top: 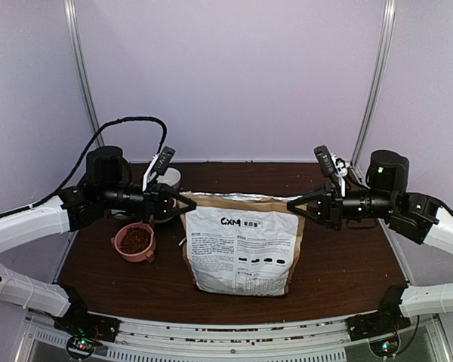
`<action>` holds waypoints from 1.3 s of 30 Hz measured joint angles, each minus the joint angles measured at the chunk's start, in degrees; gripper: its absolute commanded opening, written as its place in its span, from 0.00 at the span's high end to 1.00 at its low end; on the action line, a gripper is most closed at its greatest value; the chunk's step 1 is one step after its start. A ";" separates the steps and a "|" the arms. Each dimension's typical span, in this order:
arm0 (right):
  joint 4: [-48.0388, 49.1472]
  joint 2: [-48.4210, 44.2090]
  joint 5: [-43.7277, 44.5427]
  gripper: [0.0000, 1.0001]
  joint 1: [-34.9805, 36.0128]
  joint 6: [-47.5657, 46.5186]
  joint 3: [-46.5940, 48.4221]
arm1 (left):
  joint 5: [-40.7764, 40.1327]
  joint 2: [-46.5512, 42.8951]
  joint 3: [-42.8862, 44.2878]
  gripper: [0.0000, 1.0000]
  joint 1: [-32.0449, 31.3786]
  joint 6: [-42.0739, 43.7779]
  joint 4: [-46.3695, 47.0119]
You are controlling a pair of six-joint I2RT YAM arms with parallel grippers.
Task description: Serve the pet food
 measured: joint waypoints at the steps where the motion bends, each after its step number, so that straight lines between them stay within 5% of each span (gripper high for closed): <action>1: -0.02 0.00 0.00 0.97 0.00 0.04 0.00 | 0.00 0.00 0.00 1.00 0.00 0.00 -0.02; 6: -0.44 0.00 -0.02 1.00 0.00 0.20 0.33 | -0.04 0.00 0.22 0.96 0.00 0.24 -0.57; 10: -0.74 0.00 -0.13 1.00 0.00 0.09 0.44 | -0.35 0.00 1.77 0.53 0.02 2.40 -3.32; 15: -1.29 -0.04 -0.39 1.00 0.00 0.09 0.52 | -4.09 0.17 12.55 0.30 0.11 8.41 -9.86; 28: -0.26 -0.13 -1.60 1.00 0.00 0.55 0.13 | -12.70 27.21 49.88 0.25 -16.33 25.40 -31.76; 35: 0.37 -0.46 -1.90 1.00 0.00 0.55 -0.35 | -11.74 36.61 56.08 0.27 -18.32 28.24 -41.05; 39: 0.74 -0.46 -1.95 1.00 0.00 0.52 -0.48 | -10.75 37.35 59.30 0.41 -18.69 29.24 -44.50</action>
